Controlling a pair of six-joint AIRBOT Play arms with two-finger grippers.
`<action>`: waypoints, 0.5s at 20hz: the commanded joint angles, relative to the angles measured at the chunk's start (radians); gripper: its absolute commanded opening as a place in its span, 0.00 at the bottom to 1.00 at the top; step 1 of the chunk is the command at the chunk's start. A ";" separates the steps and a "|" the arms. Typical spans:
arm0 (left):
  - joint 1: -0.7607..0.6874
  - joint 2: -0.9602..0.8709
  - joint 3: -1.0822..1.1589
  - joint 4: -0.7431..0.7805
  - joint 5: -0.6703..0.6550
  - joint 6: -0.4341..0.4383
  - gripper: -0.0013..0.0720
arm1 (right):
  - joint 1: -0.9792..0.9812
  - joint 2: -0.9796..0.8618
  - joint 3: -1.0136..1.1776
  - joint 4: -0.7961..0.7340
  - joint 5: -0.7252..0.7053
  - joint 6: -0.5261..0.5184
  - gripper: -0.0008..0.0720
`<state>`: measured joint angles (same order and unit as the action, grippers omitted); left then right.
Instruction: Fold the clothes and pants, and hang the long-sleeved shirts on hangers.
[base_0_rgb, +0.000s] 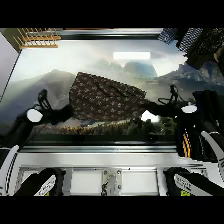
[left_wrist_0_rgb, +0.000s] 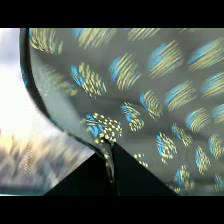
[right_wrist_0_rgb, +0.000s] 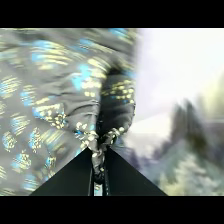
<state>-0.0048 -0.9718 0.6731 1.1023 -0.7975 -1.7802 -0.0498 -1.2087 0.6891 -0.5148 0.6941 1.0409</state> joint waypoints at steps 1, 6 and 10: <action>0.061 0.137 0.210 0.023 -0.059 0.017 0.02 | -0.013 0.155 0.222 -0.358 0.227 0.210 0.03; 0.073 0.333 0.663 0.024 -0.066 0.023 0.02 | -0.013 0.370 0.632 -0.425 0.466 0.324 0.03; 0.073 0.462 0.823 0.032 -0.058 0.023 0.02 | -0.013 0.528 0.752 -0.428 0.498 0.404 0.03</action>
<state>0.0650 -0.5983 1.3678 1.1213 -0.8635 -1.7596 -0.0620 -0.7914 1.3376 -0.9020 1.1240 1.3640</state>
